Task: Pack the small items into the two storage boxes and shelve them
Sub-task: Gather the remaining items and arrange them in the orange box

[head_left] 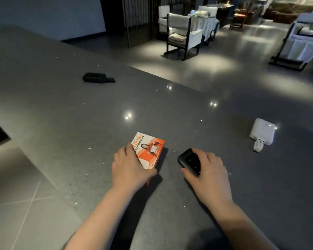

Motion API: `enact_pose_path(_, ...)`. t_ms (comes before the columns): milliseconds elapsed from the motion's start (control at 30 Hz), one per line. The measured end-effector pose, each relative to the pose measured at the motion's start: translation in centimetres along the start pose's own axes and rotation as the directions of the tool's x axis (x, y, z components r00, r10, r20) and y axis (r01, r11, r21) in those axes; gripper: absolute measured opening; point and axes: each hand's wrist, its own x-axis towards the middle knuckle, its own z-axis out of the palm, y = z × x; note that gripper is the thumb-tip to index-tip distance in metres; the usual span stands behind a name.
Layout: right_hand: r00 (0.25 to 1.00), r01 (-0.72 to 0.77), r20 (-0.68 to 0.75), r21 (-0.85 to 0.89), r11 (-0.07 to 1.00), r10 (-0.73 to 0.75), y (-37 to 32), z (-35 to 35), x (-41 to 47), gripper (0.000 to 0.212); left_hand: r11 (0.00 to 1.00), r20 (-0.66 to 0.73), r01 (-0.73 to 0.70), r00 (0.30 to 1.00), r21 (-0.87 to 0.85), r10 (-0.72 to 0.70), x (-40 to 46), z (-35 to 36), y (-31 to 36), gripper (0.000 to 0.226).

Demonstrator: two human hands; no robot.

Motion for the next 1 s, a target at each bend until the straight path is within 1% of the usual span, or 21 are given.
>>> enact_pose_path(133,0.992,0.089,0.08,0.105,0.991,-0.097,-7.1,3.3,1.2,0.058,0.994,-0.112,0.099,0.988,-0.034,-0.102,0.8,-5.1,-7.0,0.101)
enact_pose_path(233,0.97,0.196,0.109,0.168,0.966,-0.215,-13.9,6.4,1.8,0.058,0.981,-0.186,0.183,0.964,-0.061,-0.191,1.2,-9.0,-13.1,0.1)
enact_pose_path(333,0.948,0.265,0.119,0.21,0.941,-0.294,-20.3,9.3,2.4,0.06,0.974,-0.237,0.214,0.945,-0.076,-0.227,1.5,-12.5,-18.6,0.09)
enact_pose_path(467,0.923,0.326,0.113,0.281,0.903,-0.368,-31.3,13.9,3.1,0.059,0.964,-0.317,0.25,0.91,-0.088,-0.265,2.6,-18.6,-27.8,0.077)
enact_pose_path(567,0.909,0.348,0.112,0.33,0.878,-0.403,-38.8,16.7,3.5,0.056,0.958,-0.357,0.285,0.891,-0.042,-0.281,3.5,-22.6,-34.0,0.075)
enact_pose_path(667,0.9,0.362,0.103,0.368,0.857,-0.424,-44.8,18.8,4.2,0.054,0.943,-0.379,0.332,0.868,-0.038,-0.321,4.9,-25.8,-39.0,0.078)
enact_pose_path(800,0.877,0.396,0.111,0.381,0.835,-0.467,-51.4,21.4,5.7,0.052,0.929,-0.41,0.366,0.841,-0.052,-0.354,7.0,-28.9,-44.2,0.072)
enact_pose_path(900,0.86,0.426,0.098,0.401,0.811,-0.5,-56.0,24.0,7.5,0.053,0.912,-0.423,0.399,0.814,-0.094,-0.399,9.3,-30.4,-48.0,0.075)
enact_pose_path(1000,0.837,0.457,0.106,0.405,0.792,-0.538,-60.3,27.0,10.0,0.055,0.899,-0.433,0.425,0.794,-0.105,-0.426,12.6,-31.5,-51.3,0.073)
